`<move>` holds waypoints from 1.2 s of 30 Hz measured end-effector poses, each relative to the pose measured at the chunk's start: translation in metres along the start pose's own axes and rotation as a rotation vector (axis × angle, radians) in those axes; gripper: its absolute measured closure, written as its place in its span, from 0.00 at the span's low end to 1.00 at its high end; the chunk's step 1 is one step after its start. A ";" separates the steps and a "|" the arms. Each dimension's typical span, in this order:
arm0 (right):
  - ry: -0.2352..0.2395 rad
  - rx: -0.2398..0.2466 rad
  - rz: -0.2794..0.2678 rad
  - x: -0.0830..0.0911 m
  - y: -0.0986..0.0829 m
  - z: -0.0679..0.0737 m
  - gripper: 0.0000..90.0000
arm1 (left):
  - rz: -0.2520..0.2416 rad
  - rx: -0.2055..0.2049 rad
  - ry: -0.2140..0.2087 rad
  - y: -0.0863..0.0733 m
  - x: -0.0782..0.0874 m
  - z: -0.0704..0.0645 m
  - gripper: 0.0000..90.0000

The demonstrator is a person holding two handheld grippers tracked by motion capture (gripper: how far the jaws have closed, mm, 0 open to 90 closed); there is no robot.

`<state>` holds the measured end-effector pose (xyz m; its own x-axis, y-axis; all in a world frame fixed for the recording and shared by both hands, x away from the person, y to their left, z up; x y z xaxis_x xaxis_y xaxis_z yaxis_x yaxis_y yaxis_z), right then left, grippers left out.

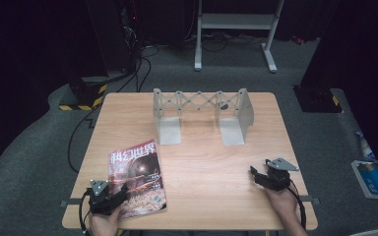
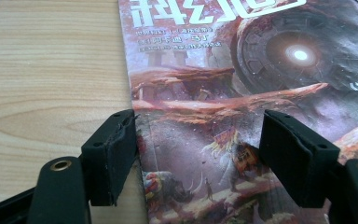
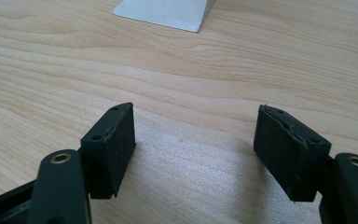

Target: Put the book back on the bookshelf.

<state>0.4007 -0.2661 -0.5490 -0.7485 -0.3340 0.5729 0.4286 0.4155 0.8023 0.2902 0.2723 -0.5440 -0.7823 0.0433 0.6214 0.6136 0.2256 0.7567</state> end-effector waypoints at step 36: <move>0.001 0.002 -0.001 0.000 0.000 0.000 0.33 | 0.042 -0.056 -0.066 -0.007 0.000 -0.038 0.31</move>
<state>0.4007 -0.2661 -0.5490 -0.7484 -0.3348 0.5725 0.4272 0.4170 0.8023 0.2901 0.2342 -0.5416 -0.7600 0.1163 0.6395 0.6496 0.1677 0.7415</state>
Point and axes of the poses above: each handheld gripper's, and its own axes: x roughly backward along the jaws, y roughly out of its top, z roughly to its left, the point moved 2 cm from there along -x, roughly forward along the jaws, and after that the axes turned 9 degrees about x, right-handed, at the moved point
